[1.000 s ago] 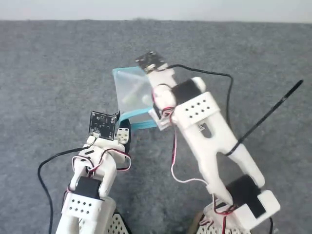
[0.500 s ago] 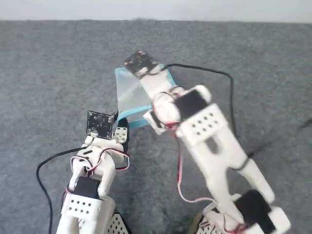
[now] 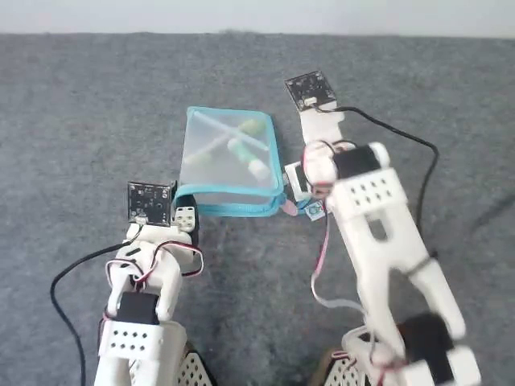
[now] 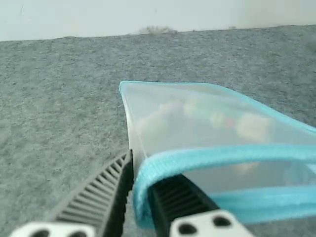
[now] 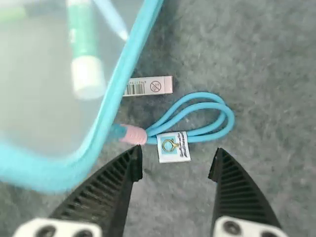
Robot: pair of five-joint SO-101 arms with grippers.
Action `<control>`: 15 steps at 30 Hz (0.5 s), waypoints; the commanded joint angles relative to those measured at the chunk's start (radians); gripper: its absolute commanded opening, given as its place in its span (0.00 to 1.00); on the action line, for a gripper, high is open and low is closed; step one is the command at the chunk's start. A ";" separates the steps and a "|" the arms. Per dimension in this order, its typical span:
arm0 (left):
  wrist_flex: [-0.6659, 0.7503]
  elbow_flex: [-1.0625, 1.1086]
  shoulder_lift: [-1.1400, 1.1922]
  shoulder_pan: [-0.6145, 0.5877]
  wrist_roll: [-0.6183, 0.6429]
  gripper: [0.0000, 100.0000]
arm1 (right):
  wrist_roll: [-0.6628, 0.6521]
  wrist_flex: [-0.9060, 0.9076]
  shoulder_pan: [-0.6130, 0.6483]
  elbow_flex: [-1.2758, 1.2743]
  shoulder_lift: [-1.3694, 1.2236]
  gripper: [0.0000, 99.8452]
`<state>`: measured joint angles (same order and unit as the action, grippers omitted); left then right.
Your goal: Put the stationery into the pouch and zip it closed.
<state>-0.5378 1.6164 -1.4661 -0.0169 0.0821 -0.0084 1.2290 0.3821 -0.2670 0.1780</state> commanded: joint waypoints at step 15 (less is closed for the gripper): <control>0.029 -0.041 -0.009 -0.008 0.006 0.01 | 0.465 -0.012 0.044 0.626 -0.682 0.21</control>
<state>-0.5378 1.6164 -1.4661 -0.0230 0.0821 0.4227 1.2275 0.4066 0.2470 -0.4941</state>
